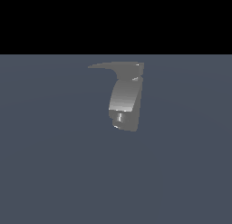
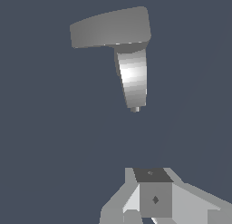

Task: Turn on the faucet by rotating a designated handle.

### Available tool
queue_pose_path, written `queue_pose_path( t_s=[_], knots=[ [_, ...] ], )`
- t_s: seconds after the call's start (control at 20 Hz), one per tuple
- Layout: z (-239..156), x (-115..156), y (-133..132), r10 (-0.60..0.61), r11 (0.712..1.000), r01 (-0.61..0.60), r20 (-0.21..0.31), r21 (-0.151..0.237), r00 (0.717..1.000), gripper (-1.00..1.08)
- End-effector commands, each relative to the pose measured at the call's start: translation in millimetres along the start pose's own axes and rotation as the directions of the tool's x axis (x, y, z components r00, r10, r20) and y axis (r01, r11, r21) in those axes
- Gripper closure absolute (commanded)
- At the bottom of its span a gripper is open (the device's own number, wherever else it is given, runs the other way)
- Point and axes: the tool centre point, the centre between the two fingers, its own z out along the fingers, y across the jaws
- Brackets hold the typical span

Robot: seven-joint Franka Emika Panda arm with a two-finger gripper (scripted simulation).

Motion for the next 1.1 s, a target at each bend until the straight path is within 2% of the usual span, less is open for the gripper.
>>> queue_pose_path(
  t_s=[0.0, 0.25, 0.5, 0.75, 1.05],
  knots=[
    [8, 5, -11, 0.055, 0.998, -0.055, 0.001, 0.0, 0.998, 1.08],
    [23, 16, -33, 0.162, 0.987, -0.162, 0.002, 0.0, 0.987, 1.08],
    [38, 30, -53, 0.267, 0.964, -0.267, 0.004, -0.001, 0.964, 1.08],
    [53, 47, -72, 0.369, 0.93, -0.369, 0.005, -0.002, 0.93, 1.08],
    [72, 69, -91, 0.484, 0.875, -0.484, 0.007, -0.003, 0.875, 1.08]
  ],
)
